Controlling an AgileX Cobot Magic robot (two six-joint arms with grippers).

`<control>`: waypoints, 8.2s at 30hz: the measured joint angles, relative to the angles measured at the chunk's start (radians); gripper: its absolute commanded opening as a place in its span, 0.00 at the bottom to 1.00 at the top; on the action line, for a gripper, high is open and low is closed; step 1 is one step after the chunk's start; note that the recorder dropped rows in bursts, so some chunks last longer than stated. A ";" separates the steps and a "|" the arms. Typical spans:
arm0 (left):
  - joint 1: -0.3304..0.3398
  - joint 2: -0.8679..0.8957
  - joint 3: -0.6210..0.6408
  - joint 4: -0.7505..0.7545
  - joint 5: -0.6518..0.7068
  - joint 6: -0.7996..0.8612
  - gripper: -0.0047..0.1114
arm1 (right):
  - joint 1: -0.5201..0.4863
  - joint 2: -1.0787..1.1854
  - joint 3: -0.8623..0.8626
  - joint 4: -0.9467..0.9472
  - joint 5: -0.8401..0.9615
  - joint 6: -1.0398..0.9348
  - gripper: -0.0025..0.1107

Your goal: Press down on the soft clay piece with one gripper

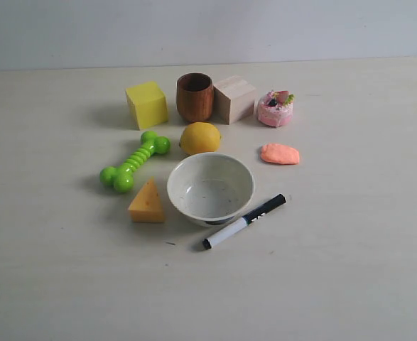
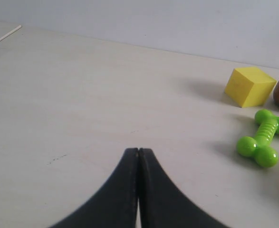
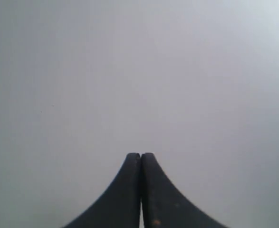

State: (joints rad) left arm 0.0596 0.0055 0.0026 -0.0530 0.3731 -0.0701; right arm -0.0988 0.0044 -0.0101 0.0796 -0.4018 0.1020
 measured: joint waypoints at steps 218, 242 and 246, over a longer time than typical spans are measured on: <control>0.000 0.000 0.000 0.000 0.000 0.000 0.04 | 0.472 2.278 -1.675 -0.056 1.393 0.262 0.02; 0.000 0.000 0.000 0.000 0.000 0.000 0.04 | 0.481 2.207 -1.673 -0.015 1.375 0.195 0.06; 0.000 0.000 0.000 0.000 0.000 0.000 0.04 | 0.481 2.125 -1.671 -0.015 1.375 0.129 0.03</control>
State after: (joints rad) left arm 0.0596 0.0055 0.0026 -0.0530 0.3731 -0.0701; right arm 0.3821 2.1297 -1.6815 0.0642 0.9734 0.2310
